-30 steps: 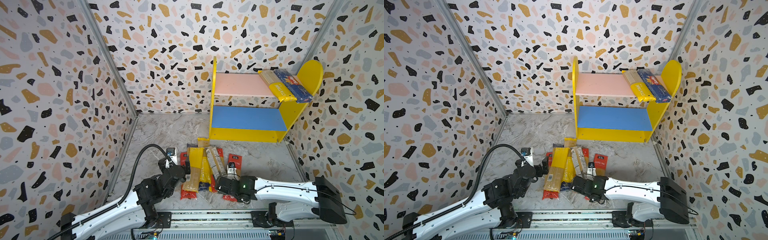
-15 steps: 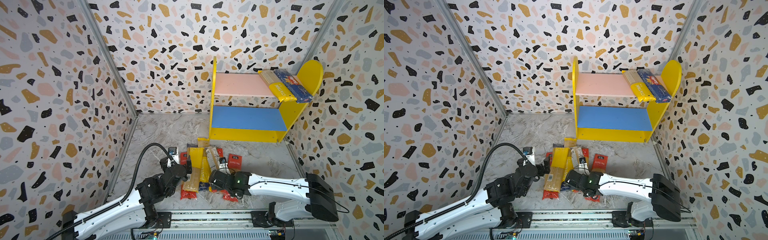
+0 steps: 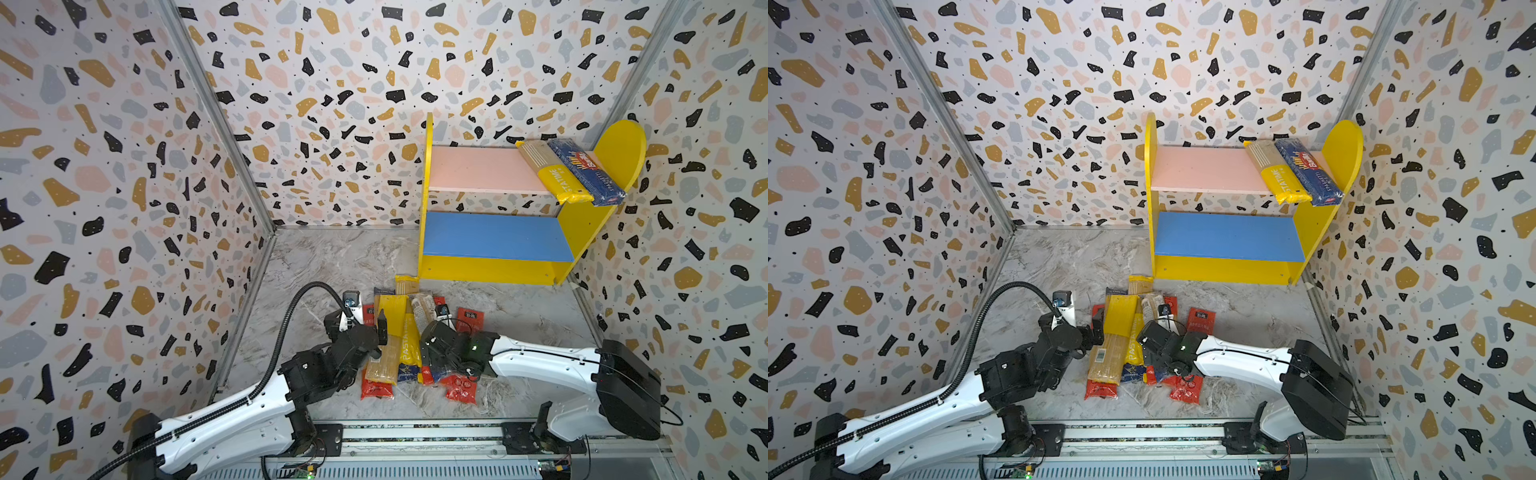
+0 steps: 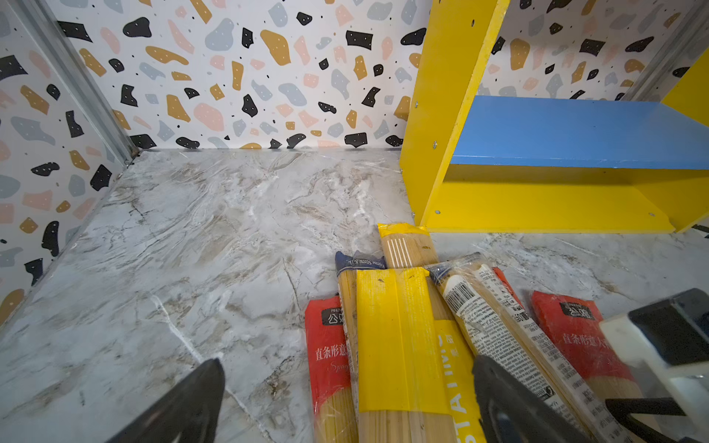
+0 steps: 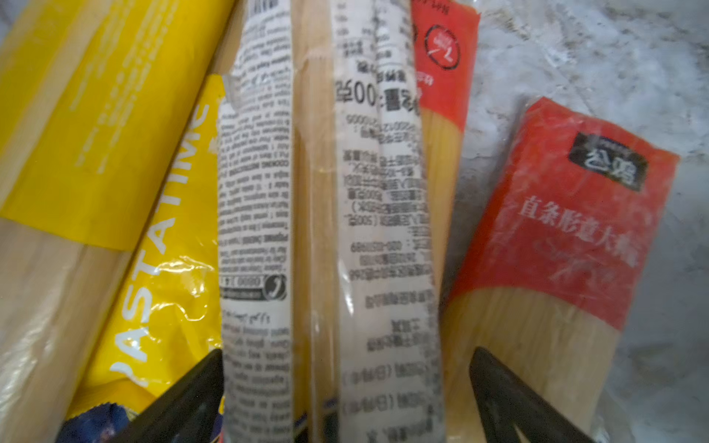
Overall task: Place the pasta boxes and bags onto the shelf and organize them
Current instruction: 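Close the right gripper on the white-labelled bag and adjust its hold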
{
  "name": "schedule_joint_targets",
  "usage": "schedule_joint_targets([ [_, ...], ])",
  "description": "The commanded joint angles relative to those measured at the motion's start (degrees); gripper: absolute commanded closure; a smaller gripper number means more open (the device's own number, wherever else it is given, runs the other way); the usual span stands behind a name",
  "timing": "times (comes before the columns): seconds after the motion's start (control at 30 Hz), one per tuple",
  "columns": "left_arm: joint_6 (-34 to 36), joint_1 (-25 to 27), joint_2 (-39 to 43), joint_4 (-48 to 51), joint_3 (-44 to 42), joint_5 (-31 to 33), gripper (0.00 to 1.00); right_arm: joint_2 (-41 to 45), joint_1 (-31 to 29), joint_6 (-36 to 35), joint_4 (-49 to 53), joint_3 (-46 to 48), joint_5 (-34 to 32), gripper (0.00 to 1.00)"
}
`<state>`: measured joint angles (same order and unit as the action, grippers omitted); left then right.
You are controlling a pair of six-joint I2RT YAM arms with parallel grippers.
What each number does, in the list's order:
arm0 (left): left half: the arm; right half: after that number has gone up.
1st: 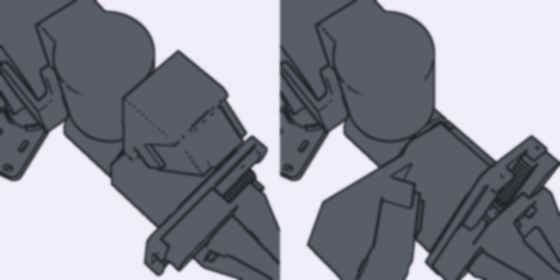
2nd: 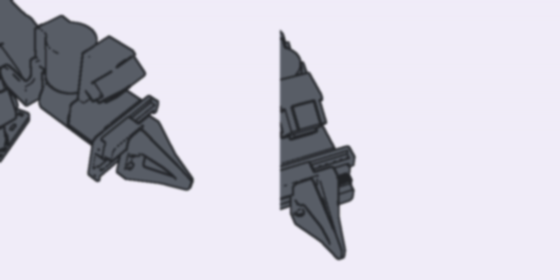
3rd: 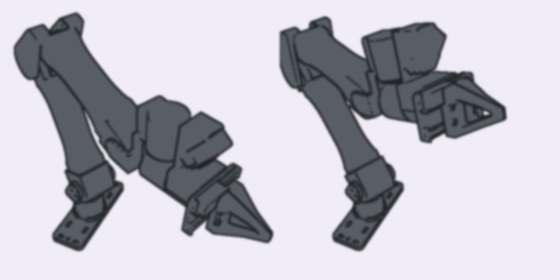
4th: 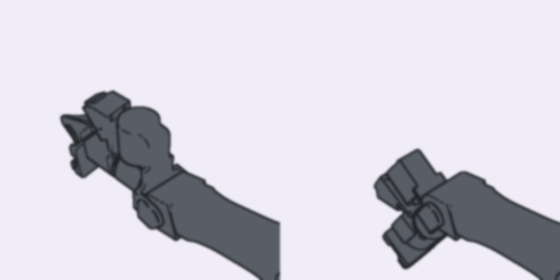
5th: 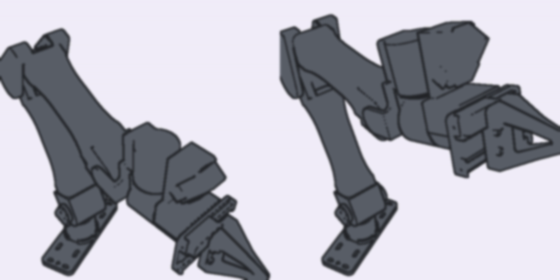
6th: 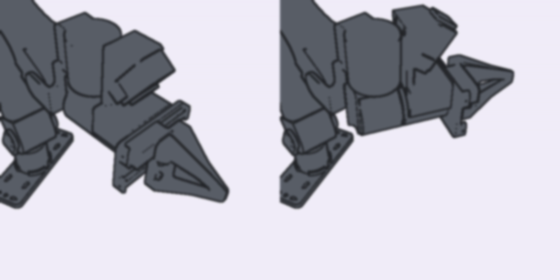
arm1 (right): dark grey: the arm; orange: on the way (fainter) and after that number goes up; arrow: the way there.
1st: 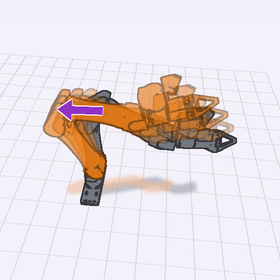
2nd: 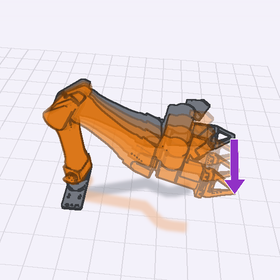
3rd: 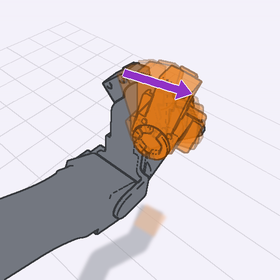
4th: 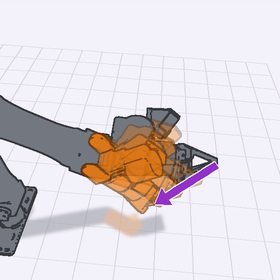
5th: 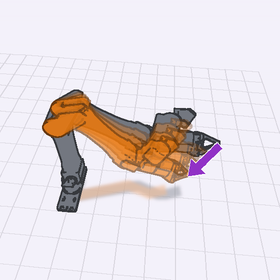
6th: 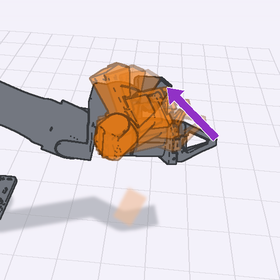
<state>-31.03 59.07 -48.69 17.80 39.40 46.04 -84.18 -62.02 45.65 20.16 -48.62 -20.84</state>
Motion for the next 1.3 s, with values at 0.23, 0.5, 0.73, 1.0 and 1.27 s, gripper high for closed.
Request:
schedule_joint_targets([
  [0.23,0.05,0.26,-0.58,-0.68,2.35,1.50,0.00,-2.89,-0.15,-1.81,-1.69,-0.98,1.77,0.32],
  [0.5,-0.88,0.26,0.62,0.13,2.67,1.61,0.01,4.78,-0.46,-2.94,-0.77,0.54,2.77,0.48],
  [0.73,-1.32,0.26,0.17,0.47,3.14,1.14,0.01,3.44,0.21,-3.11,-1.07,1.94,4.17,0.38],
  [1.0,-1.49,0.26,0.41,1.45,3.84,1.68,0.02,4.11,0.20,-3.72,-1.39,2.11,5.20,0.49],
  [1.27,-0.97,0.27,-1.36,1.01,5.41,1.81,0.02,11.26,3.53,-5.56,-3.59,3.83,11.99,0.50],
])
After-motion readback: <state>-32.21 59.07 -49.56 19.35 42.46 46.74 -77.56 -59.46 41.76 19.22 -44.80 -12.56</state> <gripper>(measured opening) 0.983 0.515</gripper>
